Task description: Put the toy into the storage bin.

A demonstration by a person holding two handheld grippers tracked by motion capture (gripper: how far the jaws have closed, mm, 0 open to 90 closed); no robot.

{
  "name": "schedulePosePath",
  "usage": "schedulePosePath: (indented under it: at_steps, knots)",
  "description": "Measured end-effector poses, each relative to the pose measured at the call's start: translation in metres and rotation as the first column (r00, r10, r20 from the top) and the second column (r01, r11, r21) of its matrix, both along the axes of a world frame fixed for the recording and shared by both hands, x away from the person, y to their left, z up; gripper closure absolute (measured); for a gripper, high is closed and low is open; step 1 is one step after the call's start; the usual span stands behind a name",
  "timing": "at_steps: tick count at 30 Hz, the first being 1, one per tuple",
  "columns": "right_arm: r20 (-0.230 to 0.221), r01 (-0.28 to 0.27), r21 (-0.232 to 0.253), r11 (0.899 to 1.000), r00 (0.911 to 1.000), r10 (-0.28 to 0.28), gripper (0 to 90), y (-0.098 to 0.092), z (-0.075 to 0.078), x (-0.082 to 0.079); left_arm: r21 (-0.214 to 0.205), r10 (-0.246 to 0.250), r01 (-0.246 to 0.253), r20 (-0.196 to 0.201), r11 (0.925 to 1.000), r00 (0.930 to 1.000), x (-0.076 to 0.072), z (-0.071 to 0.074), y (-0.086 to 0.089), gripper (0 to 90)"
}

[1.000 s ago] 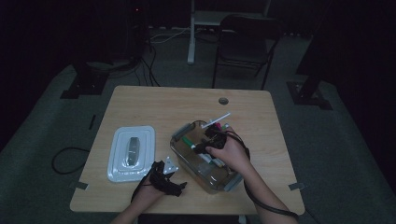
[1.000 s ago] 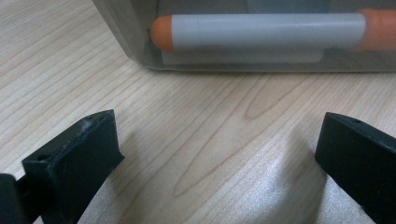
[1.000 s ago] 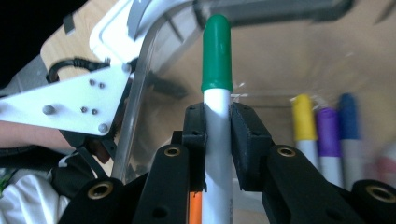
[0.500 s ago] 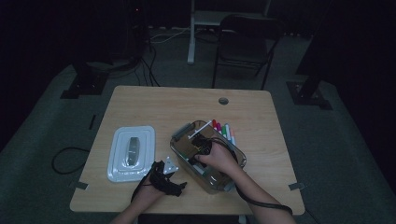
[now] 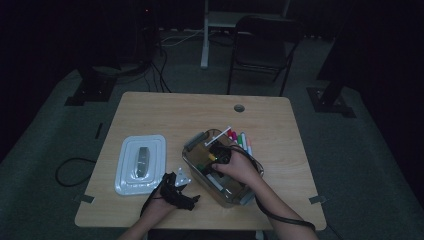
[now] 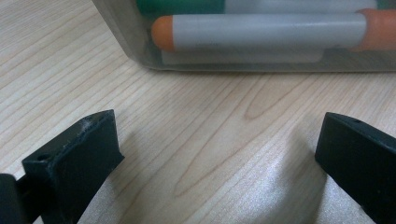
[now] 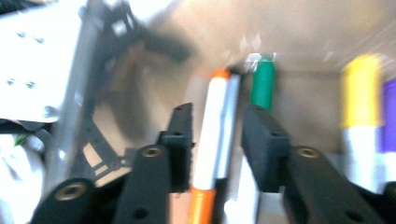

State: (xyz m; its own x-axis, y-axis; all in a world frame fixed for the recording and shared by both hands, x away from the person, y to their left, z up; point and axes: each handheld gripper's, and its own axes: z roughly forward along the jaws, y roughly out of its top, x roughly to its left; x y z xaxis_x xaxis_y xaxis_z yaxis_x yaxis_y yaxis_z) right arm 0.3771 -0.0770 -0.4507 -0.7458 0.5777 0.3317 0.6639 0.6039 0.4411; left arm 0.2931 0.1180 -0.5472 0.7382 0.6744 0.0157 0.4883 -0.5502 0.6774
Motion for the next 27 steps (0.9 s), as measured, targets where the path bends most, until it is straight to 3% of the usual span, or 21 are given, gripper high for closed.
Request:
schedulePosePath:
  at_steps: [3, 6, 7, 8, 9, 10, 11, 13, 14, 15, 18, 19, 20, 21, 22, 24, 27]
  knots:
    - [0.073, 0.039, 0.060, 0.997, 0.9964, -0.044, 57.0, -0.019, 0.020, 0.001, 0.000, -0.001, 0.001, 0.000, 1.0000, 1.0000, 0.000, 0.000, 0.000, 0.5]
    - [0.144, 0.096, 0.106, 0.990, 0.9834, -0.110, 55.0, -0.043, 0.037, 0.004, 0.000, -0.001, 0.001, 0.000, 1.0000, 1.0000, 0.000, 0.000, 0.000, 0.5]
    - [0.144, 0.096, 0.106, 0.990, 0.9834, -0.110, 55.0, -0.043, 0.037, 0.004, 0.000, -0.001, 0.001, 0.000, 1.0000, 1.0000, 0.000, 0.000, 0.000, 0.5]
    - [0.202, 0.149, 0.138, 0.979, 0.9637, -0.175, 50.5, -0.063, 0.046, 0.007, 0.000, -0.001, 0.001, 0.000, 1.0000, 1.0000, 0.000, 0.000, 0.000, 0.5]
    - [0.234, 0.170, 0.141, 0.975, 0.9515, -0.199, 48.3, -0.072, 0.048, 0.009, 0.000, -0.001, 0.001, 0.000, 1.0000, 1.0000, 0.000, 0.000, 0.000, 0.5]
    - [0.234, 0.170, 0.141, 0.975, 0.9515, -0.199, 48.3, -0.072, 0.048, 0.009, 0.000, -0.001, 0.001, 0.000, 1.0000, 1.0000, 0.000, 0.000, 0.000, 0.5]
    - [0.250, 0.189, 0.142, 0.972, 0.9431, -0.219, 47.5, -0.078, 0.050, 0.011, 0.000, 0.000, 0.000, 0.001, 1.0000, 1.0000, 0.000, 0.000, 0.000, 0.5]
    - [0.255, 0.245, 0.172, 0.954, 0.9244, -0.283, 46.8, -0.097, 0.053, 0.016, -0.001, 0.000, 0.000, 0.001, 1.0000, 1.0000, 0.000, 0.000, 0.000, 0.5]
    - [0.247, 0.315, 0.190, 0.930, 0.9014, -0.356, 46.7, -0.114, 0.051, 0.021, -0.001, 0.000, 0.000, 0.001, 1.0000, 1.0000, 0.000, 0.000, 0.000, 0.5]
    - [0.247, 0.315, 0.190, 0.930, 0.9014, -0.356, 46.7, -0.114, 0.051, 0.021, 0.000, 0.000, 0.000, 0.001, 1.0000, 1.0000, 0.000, 0.000, 0.000, 0.5]
    - [0.256, 0.398, 0.160, 0.903, 0.8672, -0.427, 46.3, -0.136, 0.041, 0.031, 0.000, 0.000, 0.000, 0.001, 1.0000, 1.0000, 0.000, 0.000, 0.000, 0.5]
    - [0.250, 0.451, 0.122, 0.884, 0.8478, -0.468, 52.2, -0.147, 0.028, 0.038, 0.000, -0.001, 0.001, 0.001, 1.0000, 1.0000, 0.000, 0.000, 0.000, 0.5]
    - [0.250, 0.451, 0.122, 0.884, 0.8478, -0.468, 52.2, -0.147, 0.028, 0.038, 0.000, -0.001, 0.001, 0.001, 1.0000, 1.0000, 0.000, 0.000, 0.000, 0.5]
    - [0.225, 0.489, 0.085, 0.868, 0.8393, -0.495, 55.6, -0.154, 0.011, 0.044, 0.001, -0.001, 0.001, 0.001, 1.0000, 1.0000, 0.000, 0.000, 0.000, 0.5]
    - [0.212, 0.502, 0.069, 0.862, 0.8368, -0.505, 56.1, -0.156, 0.002, 0.047, 0.000, -0.001, 0.001, 0.001, 1.0000, 1.0000, 0.000, 0.000, 0.000, 0.5]
    - [0.201, 0.511, 0.057, 0.858, 0.8355, -0.511, 56.4, -0.157, -0.005, 0.049, 0.000, -0.001, 0.001, 0.001, 1.0000, 1.0000, 0.000, 0.000, 0.000, 0.5]
    - [0.166, 0.537, 0.015, 0.844, 0.8306, -0.531, 58.1, -0.156, -0.036, 0.058, 0.001, -0.001, 0.001, 0.001, 1.0000, 1.0000, 0.000, 0.000, 0.000, 0.5]
